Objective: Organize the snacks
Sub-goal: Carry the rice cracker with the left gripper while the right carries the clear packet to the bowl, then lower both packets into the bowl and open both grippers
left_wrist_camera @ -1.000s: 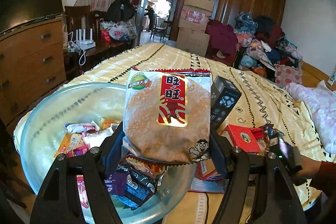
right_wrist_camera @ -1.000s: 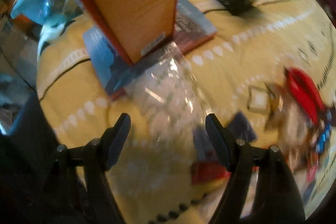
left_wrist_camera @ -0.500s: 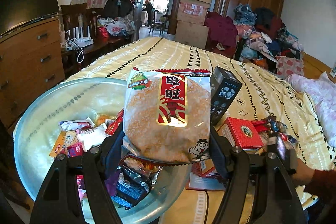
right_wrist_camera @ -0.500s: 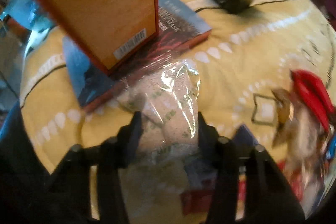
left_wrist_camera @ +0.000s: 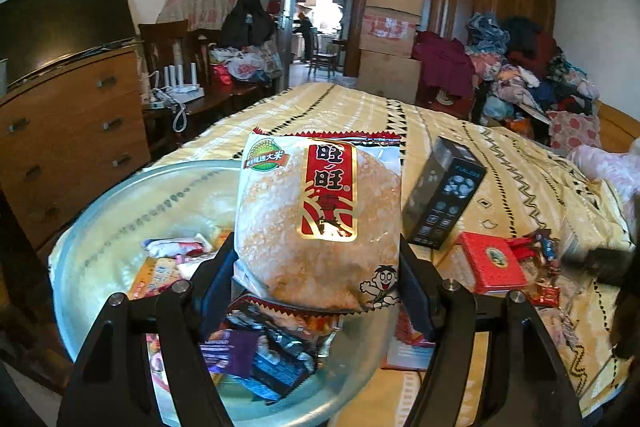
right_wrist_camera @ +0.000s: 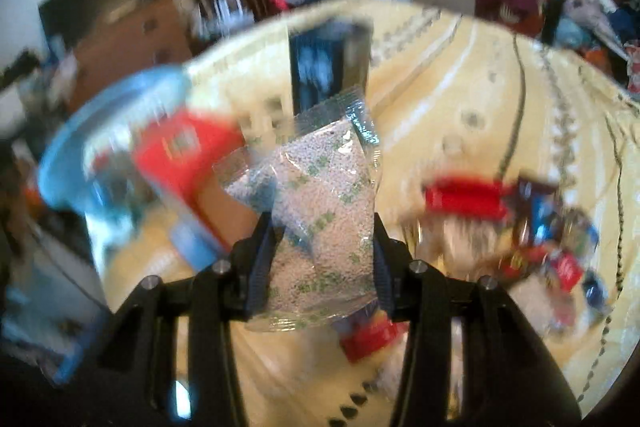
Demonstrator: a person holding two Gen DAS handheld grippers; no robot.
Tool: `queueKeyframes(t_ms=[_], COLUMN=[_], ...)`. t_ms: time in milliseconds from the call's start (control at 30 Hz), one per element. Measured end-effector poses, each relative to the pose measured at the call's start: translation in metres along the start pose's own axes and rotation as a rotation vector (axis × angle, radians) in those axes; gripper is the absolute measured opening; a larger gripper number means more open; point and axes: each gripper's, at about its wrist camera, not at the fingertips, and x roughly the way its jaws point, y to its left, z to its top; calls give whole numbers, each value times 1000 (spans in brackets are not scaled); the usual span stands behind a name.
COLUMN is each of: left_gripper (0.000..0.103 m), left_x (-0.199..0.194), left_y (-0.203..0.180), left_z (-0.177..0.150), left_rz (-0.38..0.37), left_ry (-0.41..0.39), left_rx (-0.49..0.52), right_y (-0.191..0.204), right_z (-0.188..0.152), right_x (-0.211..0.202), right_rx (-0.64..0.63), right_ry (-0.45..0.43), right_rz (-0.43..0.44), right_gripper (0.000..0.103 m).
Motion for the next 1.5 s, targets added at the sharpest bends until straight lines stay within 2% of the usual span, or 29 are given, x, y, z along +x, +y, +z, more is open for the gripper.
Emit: queueKeyframes(t_ms=[67,200,367,500,600,800,1300,1500], left_gripper=[73,73,73,73,73,73,73,73], left_x=[0,-2,-1,4,9,17,48,59], left_y=[6,21,35,45,52,59,73,79], left_z=[0,2,5,5,6,6,18,17], left_rz=[17,62,102,120,124,126,127,133], left_ry=[2,-6,-6,13,27,53,132,163], left_rx=[-12,-31,-46,-59,-69,-93,-133,-147], right_y=[25,76,158,198,213,228,232,234], right_z=[24,70,109,129,132,125,136,135], right_x=[-10,5,48,85,106,120,132,134], right_rx=[-5,-55,-135,-139,-138,-136,-69,-68], right_ry=[-60,-99,-38,30,82,150,240,249], right_rz=[31,120,254,328,347,359,364,363], right_gripper=[45,45,45,46,46,46,46,47])
